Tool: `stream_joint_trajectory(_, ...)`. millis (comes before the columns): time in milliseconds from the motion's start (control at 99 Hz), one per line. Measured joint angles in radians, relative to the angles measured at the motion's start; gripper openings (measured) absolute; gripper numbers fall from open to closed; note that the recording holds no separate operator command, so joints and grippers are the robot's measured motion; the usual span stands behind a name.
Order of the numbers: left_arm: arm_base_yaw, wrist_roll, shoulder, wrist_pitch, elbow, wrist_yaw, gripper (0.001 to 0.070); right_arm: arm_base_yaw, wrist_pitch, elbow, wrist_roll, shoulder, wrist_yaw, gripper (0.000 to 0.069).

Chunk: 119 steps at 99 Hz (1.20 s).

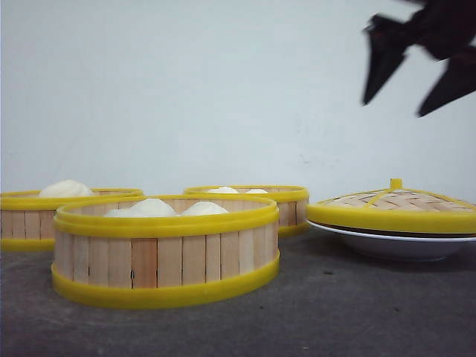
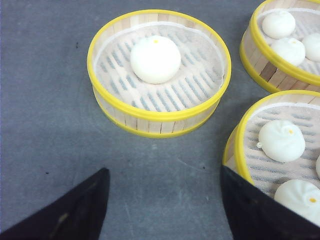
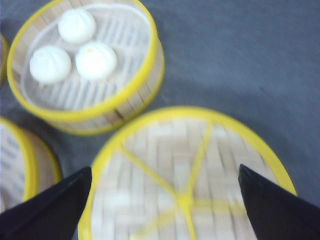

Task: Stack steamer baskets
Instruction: 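Reach the right gripper down to the rim of the farther bun basket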

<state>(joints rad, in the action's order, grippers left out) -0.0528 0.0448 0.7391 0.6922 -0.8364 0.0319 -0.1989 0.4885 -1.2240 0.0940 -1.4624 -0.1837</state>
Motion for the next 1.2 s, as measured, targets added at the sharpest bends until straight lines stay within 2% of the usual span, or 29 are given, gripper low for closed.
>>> stream_joint_trajectory(242,0.0,0.0,0.0,0.0,0.0,0.0,0.0422,-0.056,0.051,-0.361,-0.018,-0.377,0.005,0.0579)
stream_joint_trajectory(404,0.0,0.0,0.0,0.0,0.0,0.0,0.0422,-0.083,0.152,-0.636,-0.06,-0.618,0.075,0.0565)
stream_joint_trajectory(495,0.0,0.0,0.0,0.0,0.0,0.0,0.0422,-0.089,0.201,-0.772,-0.077,-0.738,0.084,0.0564)
stream_joint_trajectory(616,0.0,0.0,0.0,0.0,0.0,0.0,0.0422,-0.093,0.227,-0.893,-0.088,-0.854,0.11,0.0564)
stream_joint_trajectory(727,0.0,0.0,0.0,0.001,0.0,0.0,0.0422,-0.095,0.225,-0.915,-0.09,-0.893,0.13,0.0539)
stream_joint_trajectory(798,0.0,0.0,0.0,0.001,0.0,0.0,0.0422,-0.095,0.218,-0.915,-0.09,-0.904,0.132,0.0493)
stream_joint_trajectory(909,0.0,0.0,0.0,0.002,0.0,0.0,0.0422,-0.094,0.213,-0.915,-0.091,-0.906,0.132,0.0315)
stream_joint_trajectory(959,0.0,0.0,0.0,0.002,0.0,0.0,0.0422,-0.095,0.202,-0.916,-0.091,-0.906,0.132,0.0263)
stream_joint_trajectory(1040,0.0,0.0,0.0,0.002,0.0,0.0,0.0422,-0.095,0.2,-0.917,-0.091,-0.906,0.132,0.0229)
stream_joint_trajectory(1202,0.0,0.0,0.0,0.002,0.0,0.0,0.0422,-0.095,0.201,-0.917,-0.09,-0.906,0.132,0.0216)
